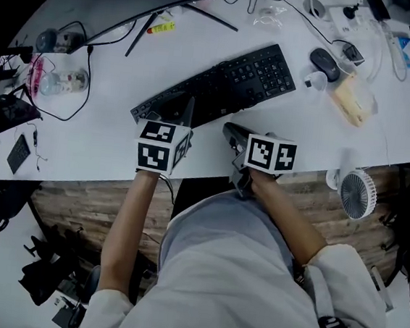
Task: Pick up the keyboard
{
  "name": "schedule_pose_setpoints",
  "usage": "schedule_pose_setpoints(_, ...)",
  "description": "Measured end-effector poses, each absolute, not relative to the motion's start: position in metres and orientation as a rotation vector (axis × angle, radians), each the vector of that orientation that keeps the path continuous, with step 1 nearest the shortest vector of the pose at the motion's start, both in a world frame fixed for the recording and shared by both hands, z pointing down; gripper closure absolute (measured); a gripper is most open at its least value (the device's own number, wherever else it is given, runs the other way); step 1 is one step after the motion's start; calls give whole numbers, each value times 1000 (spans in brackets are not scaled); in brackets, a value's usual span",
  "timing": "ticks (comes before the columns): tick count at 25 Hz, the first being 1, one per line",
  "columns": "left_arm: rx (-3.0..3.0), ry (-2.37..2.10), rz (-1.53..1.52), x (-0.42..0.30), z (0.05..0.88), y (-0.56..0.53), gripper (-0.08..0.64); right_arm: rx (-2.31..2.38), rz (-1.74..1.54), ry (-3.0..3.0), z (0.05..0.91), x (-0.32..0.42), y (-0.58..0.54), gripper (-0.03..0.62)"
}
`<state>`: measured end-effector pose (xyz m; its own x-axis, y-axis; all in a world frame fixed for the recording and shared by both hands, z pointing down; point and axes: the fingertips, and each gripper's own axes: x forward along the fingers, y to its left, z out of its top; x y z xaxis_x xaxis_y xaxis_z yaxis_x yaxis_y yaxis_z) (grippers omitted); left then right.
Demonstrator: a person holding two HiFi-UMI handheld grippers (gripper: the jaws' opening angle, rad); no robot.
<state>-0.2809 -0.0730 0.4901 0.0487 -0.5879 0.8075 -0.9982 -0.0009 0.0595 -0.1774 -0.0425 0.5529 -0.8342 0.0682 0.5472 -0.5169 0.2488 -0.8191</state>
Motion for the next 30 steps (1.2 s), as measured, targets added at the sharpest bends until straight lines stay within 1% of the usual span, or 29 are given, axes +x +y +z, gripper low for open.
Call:
schedule_pose_setpoints(7, 1694, -1548, 856, -289, 501, -85, 560, 500, 1745, -2027, 562, -180, -48, 597)
schedule_pose_setpoints(21, 1767, -1384, 956, -297, 522, -113, 560, 555, 1848, -2053, 563, -187, -55, 597)
schedule_pose_setpoints(27, 1742, -1284, 842, -293, 528, -123, 560, 560, 1847, -2073, 563, -191, -56, 597)
schedule_pose_setpoints(30, 1754, -1265, 872, -293, 531, -127, 560, 587, 1855, -2054, 568, -186, -55, 594)
